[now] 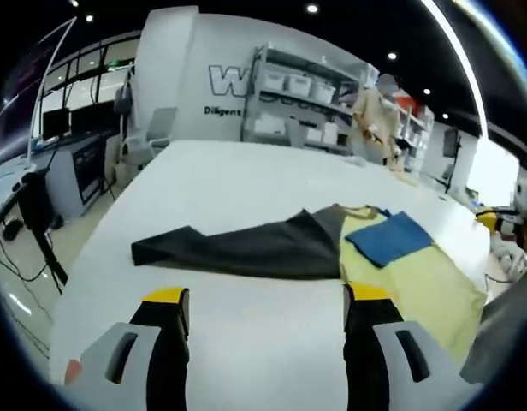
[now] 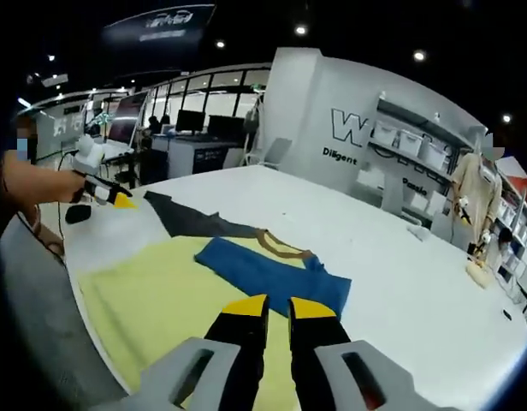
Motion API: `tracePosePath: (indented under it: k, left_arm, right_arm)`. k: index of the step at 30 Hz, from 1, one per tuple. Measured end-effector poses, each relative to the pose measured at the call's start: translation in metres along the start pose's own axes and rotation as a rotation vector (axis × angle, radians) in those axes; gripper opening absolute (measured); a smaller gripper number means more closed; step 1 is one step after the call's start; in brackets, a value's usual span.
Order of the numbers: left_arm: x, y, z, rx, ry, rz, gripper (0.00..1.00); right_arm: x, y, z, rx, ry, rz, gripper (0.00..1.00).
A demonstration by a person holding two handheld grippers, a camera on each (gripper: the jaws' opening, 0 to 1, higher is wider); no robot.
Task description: Fold the garment on the visible template until the final outline fits inside the template.
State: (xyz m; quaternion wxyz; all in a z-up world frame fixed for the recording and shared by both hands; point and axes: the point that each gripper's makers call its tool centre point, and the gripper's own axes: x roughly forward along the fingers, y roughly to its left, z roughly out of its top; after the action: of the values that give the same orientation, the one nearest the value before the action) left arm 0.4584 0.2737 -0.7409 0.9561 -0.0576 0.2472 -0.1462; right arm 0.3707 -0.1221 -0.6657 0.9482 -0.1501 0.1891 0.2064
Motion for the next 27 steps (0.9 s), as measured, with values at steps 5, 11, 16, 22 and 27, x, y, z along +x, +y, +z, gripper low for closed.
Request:
tracePosePath:
  k: [5, 11, 16, 22, 27]
  left_arm:
    - [0.012, 0.023, 0.004, -0.072, -0.005, 0.035, 0.68]
    - [0.023, 0.056, 0.008, -0.181, -0.025, 0.095, 0.67]
    - [0.029, 0.066, 0.012, -0.225, -0.046, 0.107, 0.67]
    - [0.039, 0.075, 0.02, -0.301, -0.086, 0.122, 0.65]
    - [0.053, 0.09, 0.022, -0.356, -0.106, 0.128, 0.65]
  right_arm:
    - [-0.021, 0.018, -0.007, -0.01, 0.005, 0.013, 0.03]
    - [-0.038, 0.034, -0.001, -0.022, -0.027, 0.016, 0.02]
    - [-0.046, 0.053, 0.0, -0.077, -0.041, 0.02, 0.0]
    - [-0.049, 0.06, -0.002, -0.143, -0.042, 0.014, 0.0]
    - [-0.048, 0.061, -0.004, -0.178, -0.035, 0.008, 0.0]
